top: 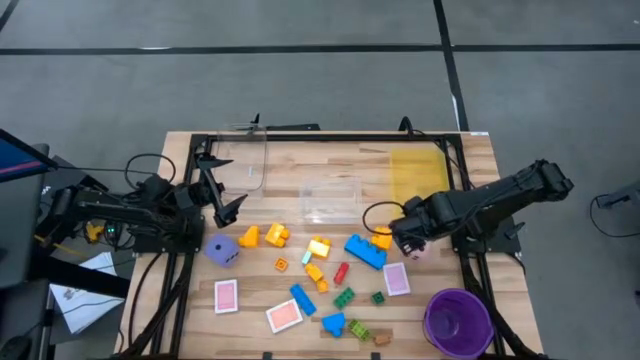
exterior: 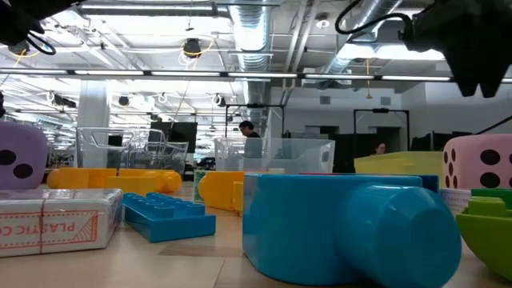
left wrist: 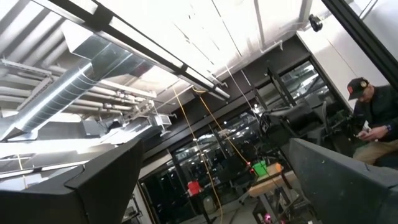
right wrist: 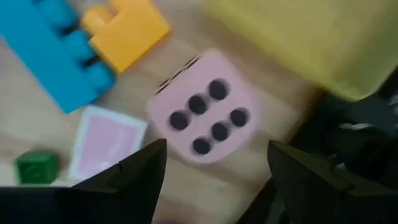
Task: Pick & Place Toys
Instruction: Put the pink die into the top transparent bin
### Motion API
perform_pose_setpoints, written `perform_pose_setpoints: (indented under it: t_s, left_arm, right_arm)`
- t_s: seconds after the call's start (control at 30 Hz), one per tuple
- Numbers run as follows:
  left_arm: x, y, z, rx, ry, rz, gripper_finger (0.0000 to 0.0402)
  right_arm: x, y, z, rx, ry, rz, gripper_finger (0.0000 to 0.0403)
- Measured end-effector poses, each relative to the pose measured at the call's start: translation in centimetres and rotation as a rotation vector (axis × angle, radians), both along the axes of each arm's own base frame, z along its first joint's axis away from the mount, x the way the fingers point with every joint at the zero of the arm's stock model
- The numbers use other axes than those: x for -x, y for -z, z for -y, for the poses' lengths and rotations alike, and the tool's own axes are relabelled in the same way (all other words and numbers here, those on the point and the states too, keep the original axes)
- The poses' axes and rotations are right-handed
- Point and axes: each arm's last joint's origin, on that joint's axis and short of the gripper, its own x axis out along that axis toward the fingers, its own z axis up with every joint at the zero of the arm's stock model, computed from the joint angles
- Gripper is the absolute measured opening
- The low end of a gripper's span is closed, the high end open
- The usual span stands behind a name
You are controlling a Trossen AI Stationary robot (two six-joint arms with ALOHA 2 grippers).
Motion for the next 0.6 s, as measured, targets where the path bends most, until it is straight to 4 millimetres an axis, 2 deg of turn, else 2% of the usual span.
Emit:
perform_pose_setpoints:
  t_s: [0.2, 0.37, 0.6]
  left_arm:
    - [0.0, 0.0, 0.0, 0.005, 0.005, 0.005, 0.04]
    - [0.0, 0.0, 0.0, 0.016, 0.013, 0.006, 0.04]
    - [0.0, 0.0, 0.0, 0.056, 0.041, 0.011, 0.04]
  right_arm:
    - [-1.3, 0.1, -0.5, -0.058, -0.006, 0.125, 0.0271]
    - [-3.6, -0.4, -1.2, -0.126, -0.009, 0.364, 0.0271]
    - [-6.7, -2.1, -2.1, -0.231, -0.012, 0.729, 0.0271]
